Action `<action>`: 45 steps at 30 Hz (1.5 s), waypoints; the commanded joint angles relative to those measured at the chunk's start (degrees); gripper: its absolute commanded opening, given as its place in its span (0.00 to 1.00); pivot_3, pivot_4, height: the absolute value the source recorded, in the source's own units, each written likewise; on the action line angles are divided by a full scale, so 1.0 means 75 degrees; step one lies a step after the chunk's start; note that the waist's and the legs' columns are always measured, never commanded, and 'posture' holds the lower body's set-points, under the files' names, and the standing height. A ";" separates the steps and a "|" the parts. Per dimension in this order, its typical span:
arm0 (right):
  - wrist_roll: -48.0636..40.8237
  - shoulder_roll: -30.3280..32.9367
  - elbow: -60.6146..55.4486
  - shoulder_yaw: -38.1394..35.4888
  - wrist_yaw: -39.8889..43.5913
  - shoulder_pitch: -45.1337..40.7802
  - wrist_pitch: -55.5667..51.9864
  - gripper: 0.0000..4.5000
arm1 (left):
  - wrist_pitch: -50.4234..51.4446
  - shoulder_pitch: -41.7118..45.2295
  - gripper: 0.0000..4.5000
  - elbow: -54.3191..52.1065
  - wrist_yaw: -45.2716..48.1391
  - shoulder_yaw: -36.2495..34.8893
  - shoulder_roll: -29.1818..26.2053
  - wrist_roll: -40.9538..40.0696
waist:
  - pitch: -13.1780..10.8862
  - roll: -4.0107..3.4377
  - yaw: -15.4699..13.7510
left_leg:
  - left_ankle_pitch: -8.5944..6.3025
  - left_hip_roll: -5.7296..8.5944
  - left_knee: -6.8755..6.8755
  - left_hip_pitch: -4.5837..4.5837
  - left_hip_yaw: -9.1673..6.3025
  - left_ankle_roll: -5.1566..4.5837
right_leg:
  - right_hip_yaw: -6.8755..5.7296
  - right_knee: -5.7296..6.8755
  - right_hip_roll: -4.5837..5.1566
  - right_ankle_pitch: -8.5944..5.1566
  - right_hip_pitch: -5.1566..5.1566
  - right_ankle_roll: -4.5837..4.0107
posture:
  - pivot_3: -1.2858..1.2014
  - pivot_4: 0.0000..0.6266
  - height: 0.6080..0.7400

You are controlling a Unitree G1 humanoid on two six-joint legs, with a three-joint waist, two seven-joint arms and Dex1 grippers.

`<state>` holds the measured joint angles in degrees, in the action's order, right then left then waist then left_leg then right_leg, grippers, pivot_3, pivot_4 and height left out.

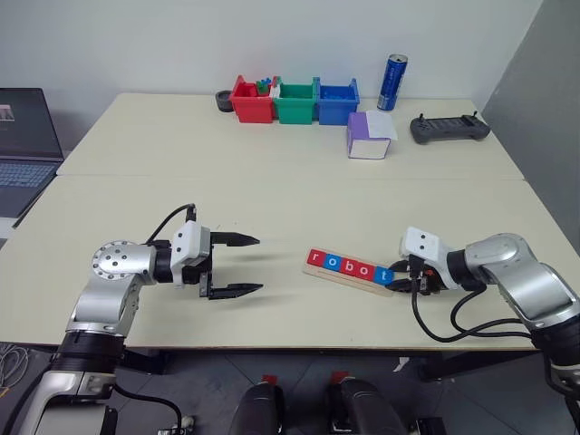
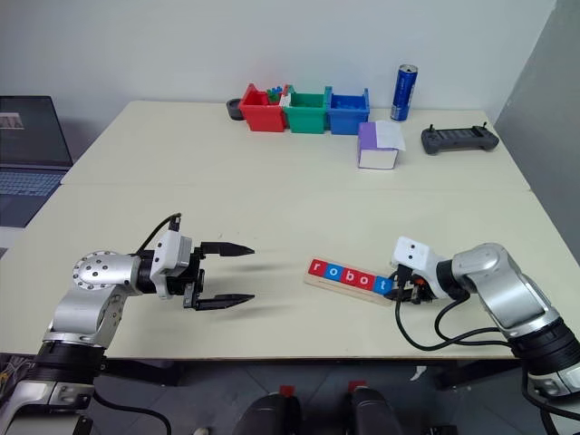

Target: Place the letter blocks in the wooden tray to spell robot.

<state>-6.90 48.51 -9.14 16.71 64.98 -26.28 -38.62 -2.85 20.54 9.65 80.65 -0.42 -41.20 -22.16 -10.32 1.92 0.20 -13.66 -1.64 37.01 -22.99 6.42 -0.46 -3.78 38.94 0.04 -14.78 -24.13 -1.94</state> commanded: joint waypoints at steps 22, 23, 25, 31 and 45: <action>0.0110 -0.0073 -0.0043 0.0017 0.0025 -0.0444 -0.0080 0.32 | -0.0145 -0.0005 1.00 -0.0077 -0.0001 -0.0130 -0.0106 0.0012 | 0.0000 0.0000 0.0000 | 0.0000 0.0000 0.0000 0.0000 0.0000 0.0000 | 0.0000 0.0000 0.0000 0.0000 0.0000 0.0000 | 0.52 0.24 1.00; 0.0100 -0.0035 -0.0075 0.0000 0.0053 -0.0418 -0.0090 0.32 | -0.0141 -0.0011 1.00 -0.0088 -0.0006 -0.0134 -0.0109 0.0012 | 0.0000 0.0000 0.0000 | 0.0000 0.0000 0.0000 0.0000 0.0000 0.0000 | 0.0000 0.0001 0.0000 0.0000 0.0000 0.0000 | 0.52 0.24 1.00; 0.0059 0.0052 -0.0152 -0.0039 0.0128 -0.0361 -0.0130 0.32 | -0.0127 -0.0040 1.00 -0.0123 -0.0014 -0.0147 -0.0120 0.0003 | 0.0000 0.0000 0.0000 | 0.0000 0.0000 0.0000 0.0000 0.0000 0.0000 | -0.0001 0.0000 0.0000 0.0000 0.0000 0.0000 | 0.52 0.24 1.00; -0.0016 0.0191 -0.0308 -0.0082 0.0232 -0.0221 -0.0212 0.32 | -0.0125 -0.0075 1.00 -0.0146 -0.0026 -0.0137 -0.0104 0.0000 | 0.0000 0.0000 0.0000 | 0.0000 0.0000 0.0000 0.0000 -0.0001 0.0000 | -0.0001 0.0000 0.0000 0.0000 0.0000 0.0000 | 0.52 0.24 1.00; 0.0009 0.0045 -0.0343 0.0028 0.0204 -0.0319 -0.0396 0.32 | -0.0102 -0.0074 1.00 -0.0161 -0.0022 -0.0131 -0.0099 -0.0013 | 0.0000 0.0000 0.0000 | 0.0000 0.0000 0.0000 0.0000 0.0000 0.0000 | -0.0001 0.0001 0.0000 0.0000 0.0000 0.0000 | 0.52 0.24 1.00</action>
<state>-6.00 48.72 -9.73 17.10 66.25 -27.72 -41.59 -3.14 19.97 9.65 80.60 -0.42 -41.31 -21.85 -10.32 1.92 0.20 -13.66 -1.64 37.01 -22.99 6.41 -0.46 -3.79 38.95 0.04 -14.78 -24.14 -1.94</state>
